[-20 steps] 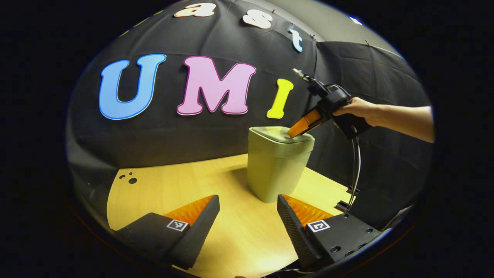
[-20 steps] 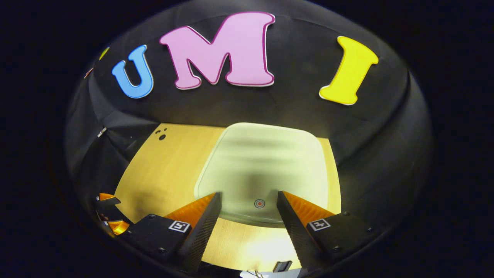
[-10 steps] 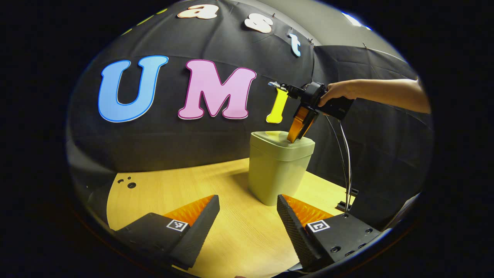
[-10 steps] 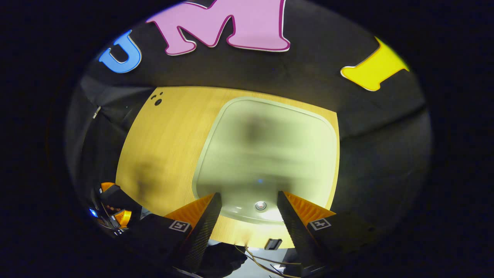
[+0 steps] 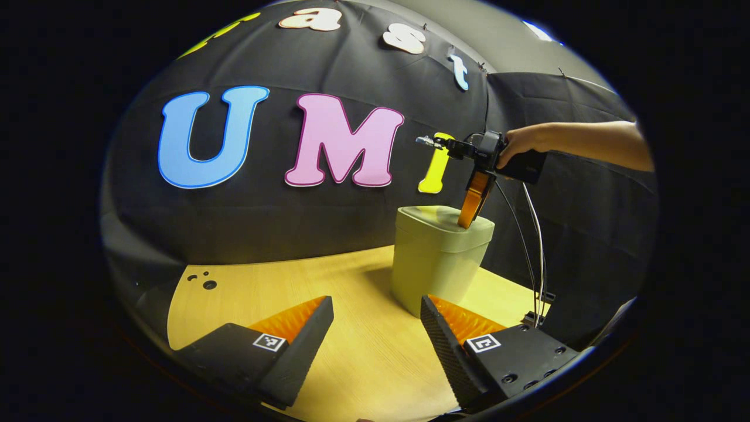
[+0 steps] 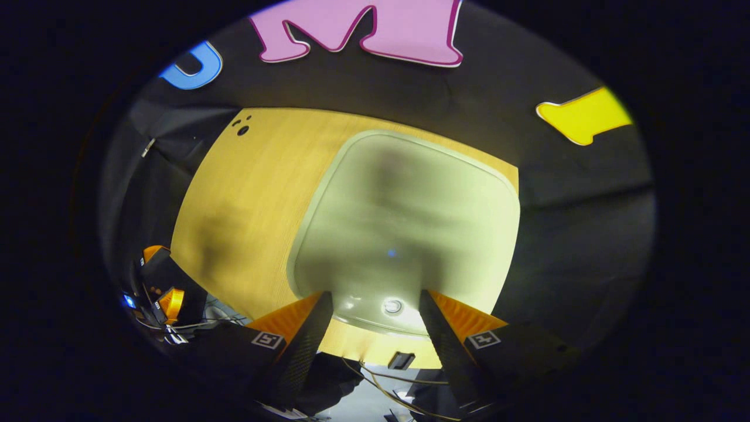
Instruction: Press the lid of the desktop garbage bin to open it, pick up the crumpled paper on the desktop and throw it into the bin, then pick up the pop can on the desktop and drop it into the bin, and finally close the garbage bin lid.
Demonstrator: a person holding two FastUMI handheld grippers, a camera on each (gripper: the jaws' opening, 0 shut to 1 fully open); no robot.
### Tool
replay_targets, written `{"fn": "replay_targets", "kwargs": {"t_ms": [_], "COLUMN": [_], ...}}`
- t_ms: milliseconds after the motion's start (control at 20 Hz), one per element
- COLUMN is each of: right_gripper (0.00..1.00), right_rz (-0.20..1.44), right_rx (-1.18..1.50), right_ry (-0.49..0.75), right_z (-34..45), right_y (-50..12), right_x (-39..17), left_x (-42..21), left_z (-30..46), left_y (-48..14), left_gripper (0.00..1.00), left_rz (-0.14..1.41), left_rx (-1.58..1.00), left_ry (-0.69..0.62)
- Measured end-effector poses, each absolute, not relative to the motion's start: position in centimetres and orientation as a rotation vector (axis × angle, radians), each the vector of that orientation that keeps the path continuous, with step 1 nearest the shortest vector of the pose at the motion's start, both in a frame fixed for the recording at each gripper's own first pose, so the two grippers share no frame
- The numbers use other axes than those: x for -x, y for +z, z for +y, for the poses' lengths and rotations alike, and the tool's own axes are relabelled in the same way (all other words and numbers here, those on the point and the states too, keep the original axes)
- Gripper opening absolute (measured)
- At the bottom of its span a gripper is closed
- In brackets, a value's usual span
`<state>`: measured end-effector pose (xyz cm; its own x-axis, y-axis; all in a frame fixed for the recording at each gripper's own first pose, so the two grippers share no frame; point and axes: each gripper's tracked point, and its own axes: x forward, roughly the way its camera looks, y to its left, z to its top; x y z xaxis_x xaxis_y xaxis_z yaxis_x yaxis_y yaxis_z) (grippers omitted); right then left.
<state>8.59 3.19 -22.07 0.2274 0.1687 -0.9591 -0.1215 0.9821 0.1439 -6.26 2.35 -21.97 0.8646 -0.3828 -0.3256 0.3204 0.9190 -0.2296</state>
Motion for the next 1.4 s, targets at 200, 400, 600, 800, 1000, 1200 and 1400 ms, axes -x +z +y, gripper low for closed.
{"fn": "replay_targets", "kwargs": {"t_ms": [200,400,600,800,1000,1200,1400], "right_gripper": [0.97,0.98,0.97,0.97,0.97,0.98,0.98], "right_rz": [1.163,1.018,0.88,0.752,0.645,0.555,0.49], "right_rx": [-0.113,-0.15,-0.149,-0.154,-0.16,-0.129,-0.102], "right_ry": [0.137,0.098,0.092,0.125,0.173,0.246,0.325], "right_z": [2.7,2.5,2.4,3.0,3.9,4.7,6.4], "right_y": [-21.8,-20.8,-20.0,-16.8,-14.4,-12.4,-11.4], "right_x": [-8.9,-8.1,-7.2,-6.8,-5.9,-4.1,-2.3], "left_x": [5.6,4.6,3.7,3.2,2.7,2.6,2.4], "left_z": [1.6,1.7,1.7,1.3,0.4,0.0,0.2], "left_y": [-21.7,-21.3,-20.5,-19.5,-18.2,-16.9,-16.0], "left_gripper": [0.96,0.96,0.96,0.96,0.96,0.96,0.95], "left_rz": [0.373,0.372,0.377,0.378,0.364,0.351,0.364], "left_rx": [0.144,0.117,0.113,0.095,0.055,0.07,0.105], "left_ry": [-0.391,-0.378,-0.353,-0.331,-0.298,-0.236,-0.165]}}
